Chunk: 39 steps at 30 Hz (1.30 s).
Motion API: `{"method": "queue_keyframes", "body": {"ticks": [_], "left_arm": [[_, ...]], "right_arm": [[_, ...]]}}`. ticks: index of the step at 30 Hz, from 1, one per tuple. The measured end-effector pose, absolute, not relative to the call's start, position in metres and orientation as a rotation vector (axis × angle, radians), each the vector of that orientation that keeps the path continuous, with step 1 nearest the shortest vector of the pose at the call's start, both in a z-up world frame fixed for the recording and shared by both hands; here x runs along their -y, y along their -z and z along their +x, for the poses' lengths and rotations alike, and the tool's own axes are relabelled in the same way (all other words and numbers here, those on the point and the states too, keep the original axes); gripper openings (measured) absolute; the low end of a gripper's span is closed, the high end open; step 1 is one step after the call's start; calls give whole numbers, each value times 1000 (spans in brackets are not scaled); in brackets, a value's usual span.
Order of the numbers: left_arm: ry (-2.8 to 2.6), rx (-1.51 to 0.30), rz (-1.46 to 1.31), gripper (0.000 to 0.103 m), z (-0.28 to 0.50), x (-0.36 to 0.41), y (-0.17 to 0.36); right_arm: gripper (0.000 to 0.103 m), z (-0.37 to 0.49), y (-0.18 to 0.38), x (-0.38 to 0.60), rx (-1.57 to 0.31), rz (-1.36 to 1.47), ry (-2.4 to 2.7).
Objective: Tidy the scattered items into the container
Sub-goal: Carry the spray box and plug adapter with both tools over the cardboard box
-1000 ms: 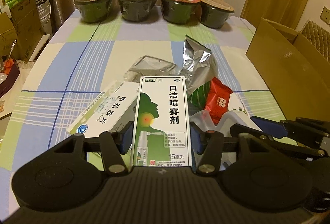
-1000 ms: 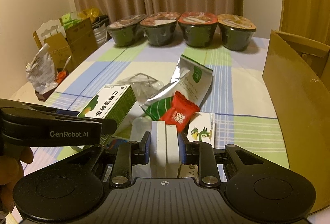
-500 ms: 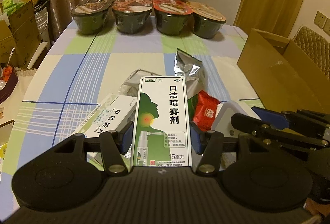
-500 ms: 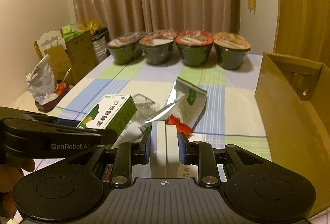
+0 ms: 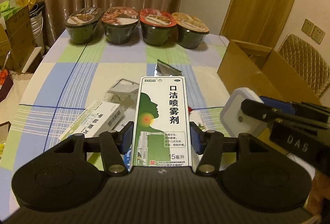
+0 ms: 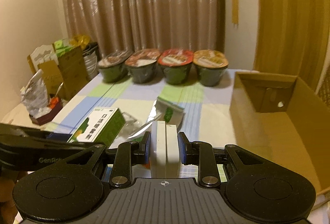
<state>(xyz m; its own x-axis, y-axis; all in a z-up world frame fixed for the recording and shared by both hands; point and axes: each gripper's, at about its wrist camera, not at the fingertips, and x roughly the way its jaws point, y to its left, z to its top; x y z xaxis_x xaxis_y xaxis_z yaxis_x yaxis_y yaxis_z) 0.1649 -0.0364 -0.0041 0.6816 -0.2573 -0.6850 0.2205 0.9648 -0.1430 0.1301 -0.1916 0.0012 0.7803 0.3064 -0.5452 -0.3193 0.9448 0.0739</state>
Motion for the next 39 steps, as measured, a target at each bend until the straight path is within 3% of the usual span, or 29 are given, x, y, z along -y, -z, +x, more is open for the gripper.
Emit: {"method": "queue_keyframes", "body": {"ticks": [21, 39], "left_arm": [[416, -721, -20, 51, 131, 137, -67], [558, -754, 47, 51, 140, 236, -61]], "right_arm": [[30, 103, -70, 308, -501, 15, -169], [30, 104, -65, 396, -530, 25, -54]]}}
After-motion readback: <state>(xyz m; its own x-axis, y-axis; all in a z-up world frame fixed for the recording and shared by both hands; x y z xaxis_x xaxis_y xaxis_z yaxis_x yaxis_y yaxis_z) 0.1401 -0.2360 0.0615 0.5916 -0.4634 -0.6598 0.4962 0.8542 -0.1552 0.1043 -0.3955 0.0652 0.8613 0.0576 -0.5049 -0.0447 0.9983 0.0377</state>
